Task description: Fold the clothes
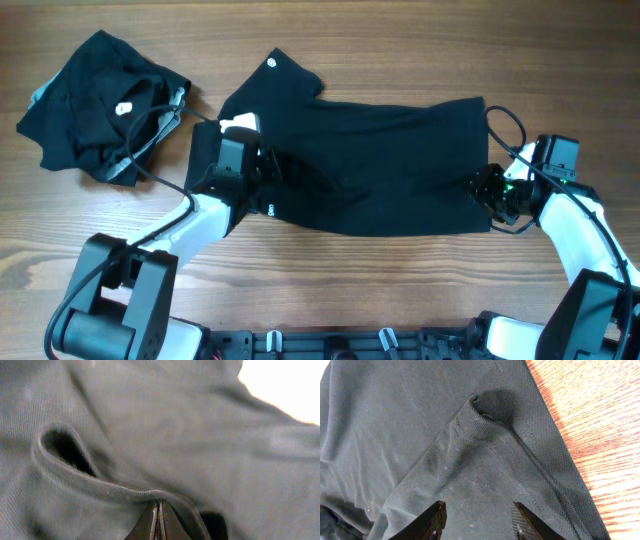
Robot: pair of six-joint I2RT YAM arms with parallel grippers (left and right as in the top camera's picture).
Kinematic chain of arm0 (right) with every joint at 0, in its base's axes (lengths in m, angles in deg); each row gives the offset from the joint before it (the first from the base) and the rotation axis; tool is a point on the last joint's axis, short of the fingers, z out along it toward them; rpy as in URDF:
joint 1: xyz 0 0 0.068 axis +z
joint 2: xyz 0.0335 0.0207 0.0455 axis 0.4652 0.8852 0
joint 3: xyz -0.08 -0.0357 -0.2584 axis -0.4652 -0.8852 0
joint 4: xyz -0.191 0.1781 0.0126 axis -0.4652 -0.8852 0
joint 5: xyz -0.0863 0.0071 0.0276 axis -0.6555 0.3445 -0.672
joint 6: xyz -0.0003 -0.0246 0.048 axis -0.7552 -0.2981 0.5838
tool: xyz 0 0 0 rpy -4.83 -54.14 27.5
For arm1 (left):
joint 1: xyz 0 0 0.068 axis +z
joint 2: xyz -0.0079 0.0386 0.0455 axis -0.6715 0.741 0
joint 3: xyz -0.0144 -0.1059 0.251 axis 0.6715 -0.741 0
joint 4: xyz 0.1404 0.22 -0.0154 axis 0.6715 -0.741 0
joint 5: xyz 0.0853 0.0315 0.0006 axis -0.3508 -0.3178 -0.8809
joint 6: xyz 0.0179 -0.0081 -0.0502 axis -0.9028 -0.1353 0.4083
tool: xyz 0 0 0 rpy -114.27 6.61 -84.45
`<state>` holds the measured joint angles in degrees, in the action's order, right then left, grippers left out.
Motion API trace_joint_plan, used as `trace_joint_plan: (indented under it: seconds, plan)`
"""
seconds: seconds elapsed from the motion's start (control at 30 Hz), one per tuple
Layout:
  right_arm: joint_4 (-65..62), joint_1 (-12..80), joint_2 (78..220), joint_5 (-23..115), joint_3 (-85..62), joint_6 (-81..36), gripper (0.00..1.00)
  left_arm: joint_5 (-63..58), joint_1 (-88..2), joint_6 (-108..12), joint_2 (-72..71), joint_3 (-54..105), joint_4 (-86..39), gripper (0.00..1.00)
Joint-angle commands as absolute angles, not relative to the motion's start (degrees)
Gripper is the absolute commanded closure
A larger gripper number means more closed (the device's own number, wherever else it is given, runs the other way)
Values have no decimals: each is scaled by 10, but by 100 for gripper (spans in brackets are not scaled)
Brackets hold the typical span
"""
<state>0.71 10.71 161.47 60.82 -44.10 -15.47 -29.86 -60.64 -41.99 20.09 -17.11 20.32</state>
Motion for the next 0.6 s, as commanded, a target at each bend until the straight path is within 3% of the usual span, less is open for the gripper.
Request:
trace_joint_plan:
  seconds: [0.0, 0.13, 0.3, 0.4, 0.47, 0.57]
  plan:
    - [8, 109, 1608, 602, -432, -164, 53, -317, -600, -417, 204, -153, 224, 96]
    - [5, 109, 1608, 602, -432, -164, 53, -300, -599, -417, 202, -118, 192, 95]
    - [2, 109, 1608, 602, -432, -166, 53, -342, -567, -429, 123, -76, -118, 93]
    - [2, 109, 1608, 602, -432, -167, 52, -355, -486, -389, 107, -77, -274, 78]
    - [2, 109, 1608, 599, -432, -167, 52, -329, -442, -388, 122, -91, -287, 64]
    - [2, 108, 1608, 557, -432, -164, 49, -278, -428, -388, 149, -121, -248, 51]
